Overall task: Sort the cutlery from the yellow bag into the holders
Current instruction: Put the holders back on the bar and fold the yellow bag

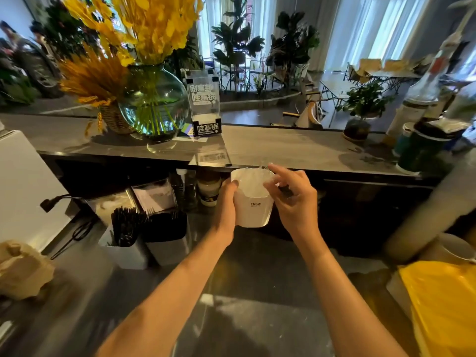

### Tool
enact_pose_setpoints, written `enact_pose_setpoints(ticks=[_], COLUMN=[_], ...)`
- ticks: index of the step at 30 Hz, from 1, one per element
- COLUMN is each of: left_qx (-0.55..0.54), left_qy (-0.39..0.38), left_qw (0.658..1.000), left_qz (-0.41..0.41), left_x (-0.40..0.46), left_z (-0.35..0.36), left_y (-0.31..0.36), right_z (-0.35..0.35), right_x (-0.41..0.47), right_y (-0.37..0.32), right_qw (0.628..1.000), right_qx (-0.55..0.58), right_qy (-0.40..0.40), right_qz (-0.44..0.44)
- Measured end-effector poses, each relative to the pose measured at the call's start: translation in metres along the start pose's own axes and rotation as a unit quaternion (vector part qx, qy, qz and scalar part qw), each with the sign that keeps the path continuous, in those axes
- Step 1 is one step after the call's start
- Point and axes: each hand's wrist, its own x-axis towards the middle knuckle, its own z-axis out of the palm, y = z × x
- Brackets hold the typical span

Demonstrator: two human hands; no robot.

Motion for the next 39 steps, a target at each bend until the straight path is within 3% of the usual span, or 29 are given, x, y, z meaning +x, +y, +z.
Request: enact_pose_setpoints(ticks=[6, 13, 19, 24, 29, 39], left_qx=[0.003, -0.01, -0.034, -0.051, -0.06, -0.084], left_qy=[-0.029, -0.04, -0.022, -0.029, -0.036, -0.009], left_qw=[0.999, 0.999, 0.999, 0.998, 0.996, 0.995], left_qz=[0.015, 0.029, 0.01, 0.013, 0.058, 0.059], left_x=[0.0, 0.01, 0.026, 0.054, 0.091, 0.212], left_z=[0.001, -0.002, -0.013, -0.017, -0.008, 0.0], left_y=[0.0, -0.002, -0.007, -0.001, 0.02, 0.052], right_z=[-0.002, 0.019, 0.027, 0.051, 0.076, 0.131], right_x=[0.02, 0.014, 0.019, 0.039, 0.067, 0.159], right_y=[-0.004, 0.008, 0.007, 0.018, 0.024, 0.079], right_qw=[0.996, 0.992, 0.975, 0.921, 0.907, 0.912], right_qx=[0.027, -0.044, 0.116, 0.232, 0.285, 0.261], right_qy=[0.065, 0.04, 0.005, -0.01, -0.021, -0.015], right_qz=[0.052, 0.107, 0.187, 0.313, 0.309, 0.317])
